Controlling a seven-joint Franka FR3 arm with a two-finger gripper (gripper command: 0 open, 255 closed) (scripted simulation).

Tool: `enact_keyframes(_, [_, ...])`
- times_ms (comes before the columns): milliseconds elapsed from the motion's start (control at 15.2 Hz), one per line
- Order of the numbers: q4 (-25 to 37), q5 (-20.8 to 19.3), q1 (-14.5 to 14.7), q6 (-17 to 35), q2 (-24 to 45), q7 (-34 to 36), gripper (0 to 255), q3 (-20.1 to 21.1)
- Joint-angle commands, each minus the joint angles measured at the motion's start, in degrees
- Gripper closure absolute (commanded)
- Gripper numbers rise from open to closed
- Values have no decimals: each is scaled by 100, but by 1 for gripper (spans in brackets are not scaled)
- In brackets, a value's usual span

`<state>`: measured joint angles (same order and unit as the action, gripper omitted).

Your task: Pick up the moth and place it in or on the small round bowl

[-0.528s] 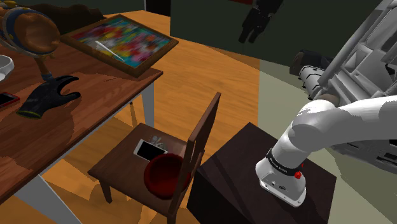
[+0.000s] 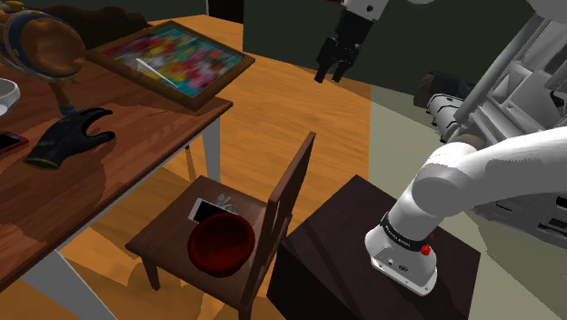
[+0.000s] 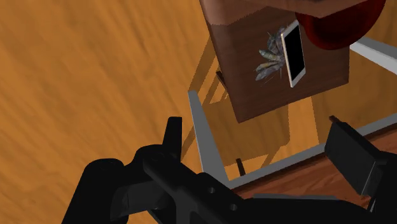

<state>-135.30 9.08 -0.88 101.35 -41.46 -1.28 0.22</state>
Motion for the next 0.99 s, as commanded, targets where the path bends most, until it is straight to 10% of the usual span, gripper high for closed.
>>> enact_keyframes(0, [-179, 110, 16, 317, 216, 183, 0, 123])
enact_keyframes(924, [-409, 809, 213, 2359, 2545, 1308, 0, 881])
